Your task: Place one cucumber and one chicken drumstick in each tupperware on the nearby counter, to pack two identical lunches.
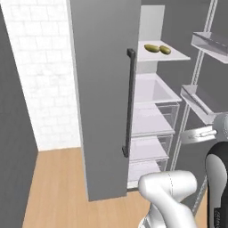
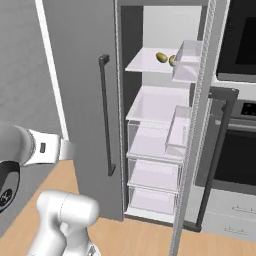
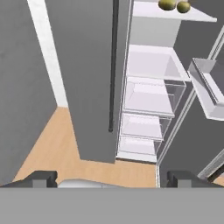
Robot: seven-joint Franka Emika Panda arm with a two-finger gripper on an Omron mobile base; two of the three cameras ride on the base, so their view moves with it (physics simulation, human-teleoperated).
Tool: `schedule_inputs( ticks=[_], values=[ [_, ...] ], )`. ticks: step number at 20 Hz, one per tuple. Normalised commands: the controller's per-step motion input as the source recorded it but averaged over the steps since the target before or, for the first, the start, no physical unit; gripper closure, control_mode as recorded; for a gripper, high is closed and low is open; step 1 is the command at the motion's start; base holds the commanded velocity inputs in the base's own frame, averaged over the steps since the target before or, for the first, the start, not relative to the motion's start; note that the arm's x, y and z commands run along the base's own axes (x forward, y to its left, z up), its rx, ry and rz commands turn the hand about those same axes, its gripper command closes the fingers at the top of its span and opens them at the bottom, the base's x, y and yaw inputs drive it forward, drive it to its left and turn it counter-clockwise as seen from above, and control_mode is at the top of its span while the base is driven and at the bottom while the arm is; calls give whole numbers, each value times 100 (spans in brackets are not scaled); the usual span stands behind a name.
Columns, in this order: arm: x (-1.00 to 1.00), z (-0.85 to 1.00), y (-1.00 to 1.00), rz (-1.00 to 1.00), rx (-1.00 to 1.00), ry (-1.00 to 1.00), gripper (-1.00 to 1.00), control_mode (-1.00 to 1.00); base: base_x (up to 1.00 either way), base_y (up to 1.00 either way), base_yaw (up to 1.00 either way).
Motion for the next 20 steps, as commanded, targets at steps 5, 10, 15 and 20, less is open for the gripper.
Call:
schedule_inputs(
  ticks=[5,10,15,20],
  values=[
    [0,0,0,0,0,0,-100,100,89,9,-24],
    [0,0,0,0,0,0,-100,100,72,-8,-17],
    [0,0,0,0,0,0,-100,100,66,-3,-19],
    [0,0,0,0,0,0,-100,100,19,-35,-17]
  ],
)
